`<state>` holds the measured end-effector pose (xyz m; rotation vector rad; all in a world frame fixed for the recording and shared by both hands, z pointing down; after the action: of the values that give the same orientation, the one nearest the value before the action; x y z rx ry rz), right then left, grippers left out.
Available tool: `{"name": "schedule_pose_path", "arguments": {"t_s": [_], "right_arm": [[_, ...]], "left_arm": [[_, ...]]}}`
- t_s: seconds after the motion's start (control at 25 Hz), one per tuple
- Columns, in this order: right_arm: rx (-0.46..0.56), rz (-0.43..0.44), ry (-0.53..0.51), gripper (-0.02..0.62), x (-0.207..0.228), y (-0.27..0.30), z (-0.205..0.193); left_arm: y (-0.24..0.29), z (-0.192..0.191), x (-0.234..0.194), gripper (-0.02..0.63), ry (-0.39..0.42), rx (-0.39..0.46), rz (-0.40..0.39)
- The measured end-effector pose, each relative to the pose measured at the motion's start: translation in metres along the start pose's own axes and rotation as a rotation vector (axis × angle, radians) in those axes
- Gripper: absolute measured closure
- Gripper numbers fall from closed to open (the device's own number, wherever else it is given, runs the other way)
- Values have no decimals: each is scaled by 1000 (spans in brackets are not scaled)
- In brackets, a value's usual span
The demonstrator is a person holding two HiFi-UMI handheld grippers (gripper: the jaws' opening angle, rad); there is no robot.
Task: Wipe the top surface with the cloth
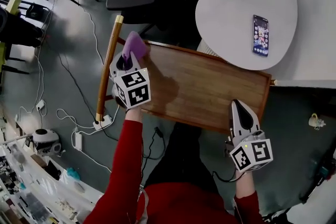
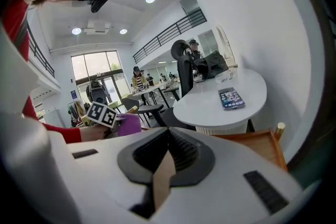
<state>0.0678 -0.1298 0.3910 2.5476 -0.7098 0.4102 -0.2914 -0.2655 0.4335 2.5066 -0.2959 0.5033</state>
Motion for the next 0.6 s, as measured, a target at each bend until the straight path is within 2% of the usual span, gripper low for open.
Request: {"name": "schedule_pose_path", "arguments": {"t_s": [0.08,0.16,0.24,0.44,0.6], "right_arm": [[12,-5,-2,583,0,-5,2],[20,-9,-5,583,1,-10,3],[22,-14,-1,583,-1,-14,1],[-2,-15,9,583,-8,-19,-10],[3,-21,12,583,-6,-25,-11]], "left_arm": [[-18,21,-13,554,31,83,33],[-19,48,-20,554,99,167,63],[-9,67,-21,554,159,212,76],[24,67,-2,554,230,172,28],[41,64,3,554,304,127,39]]}}
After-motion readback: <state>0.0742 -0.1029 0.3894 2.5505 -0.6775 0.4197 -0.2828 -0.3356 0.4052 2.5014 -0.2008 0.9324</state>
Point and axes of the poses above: the fingertips, and each gripper's own axes: y forward along the fingers, x to its right, z out of its top, the point moved 6 cm from there along -y, backward along the fingers, and after that the axes turned 5 degrees about z, right-handed, at the moved point
